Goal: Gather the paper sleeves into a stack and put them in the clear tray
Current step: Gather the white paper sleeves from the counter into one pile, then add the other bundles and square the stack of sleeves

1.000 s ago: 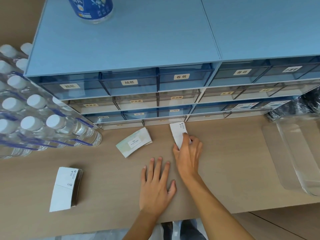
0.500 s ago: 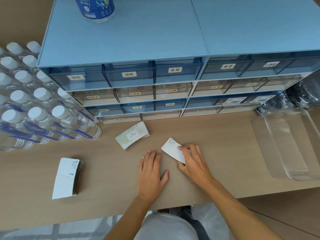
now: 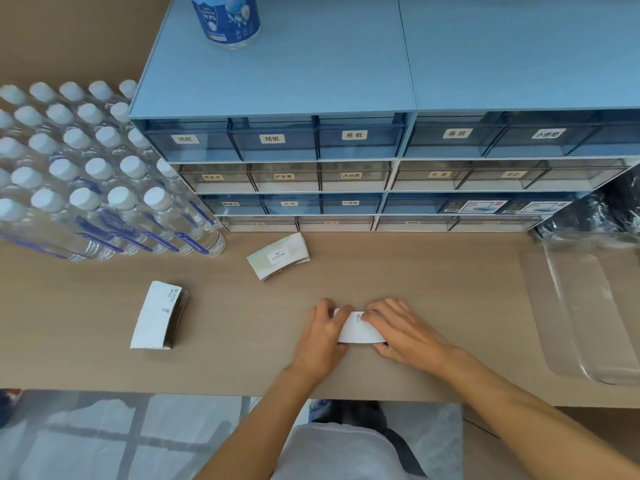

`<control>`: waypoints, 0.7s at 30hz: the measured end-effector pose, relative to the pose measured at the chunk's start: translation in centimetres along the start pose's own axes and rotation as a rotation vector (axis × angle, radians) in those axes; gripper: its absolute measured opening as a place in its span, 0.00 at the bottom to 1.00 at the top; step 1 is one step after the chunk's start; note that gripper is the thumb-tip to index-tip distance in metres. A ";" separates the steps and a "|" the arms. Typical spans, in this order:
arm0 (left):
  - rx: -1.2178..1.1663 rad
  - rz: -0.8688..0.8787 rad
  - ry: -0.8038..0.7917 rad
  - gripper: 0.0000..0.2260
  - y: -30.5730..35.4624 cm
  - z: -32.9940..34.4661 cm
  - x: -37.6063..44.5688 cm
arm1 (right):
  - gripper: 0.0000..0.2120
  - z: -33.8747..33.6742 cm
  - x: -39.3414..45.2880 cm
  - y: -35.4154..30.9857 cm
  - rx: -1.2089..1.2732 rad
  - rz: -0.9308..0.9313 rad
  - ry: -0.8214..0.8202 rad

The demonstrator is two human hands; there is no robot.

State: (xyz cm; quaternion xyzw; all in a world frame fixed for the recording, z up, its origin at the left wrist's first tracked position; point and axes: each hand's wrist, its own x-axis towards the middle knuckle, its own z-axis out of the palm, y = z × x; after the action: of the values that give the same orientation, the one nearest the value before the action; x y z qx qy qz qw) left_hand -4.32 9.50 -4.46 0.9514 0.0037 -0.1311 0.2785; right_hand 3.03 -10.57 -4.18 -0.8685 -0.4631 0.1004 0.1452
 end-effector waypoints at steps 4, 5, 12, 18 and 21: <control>-0.023 -0.129 -0.002 0.21 1.0 0.0 0.1 | 0.19 -0.2 0.3 0.4 0.044 -0.056 -0.028; -0.011 -0.147 -0.015 0.20 1.2 -0.1 0.2 | 0.18 -0.2 0.4 0.5 0.052 -0.064 -0.035; 0.059 -0.165 -0.109 0.20 1.1 -1.5 1.5 | 0.23 -0.6 0.6 0.9 0.076 -0.063 -0.086; 0.014 -0.126 -0.089 0.20 0.3 -1.4 1.2 | 0.25 -0.7 -0.8 1.2 0.145 0.082 -0.039; -0.019 -0.128 -0.102 0.21 0.2 -1.6 1.4 | 0.23 -0.4 -0.8 0.7 0.145 0.102 -0.028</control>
State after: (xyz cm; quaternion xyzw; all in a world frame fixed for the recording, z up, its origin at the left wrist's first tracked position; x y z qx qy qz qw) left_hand -2.60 10.09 -3.44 0.9387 0.0517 -0.1968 0.2784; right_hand 3.27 -11.71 -4.04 -0.8768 -0.4115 0.1530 0.1961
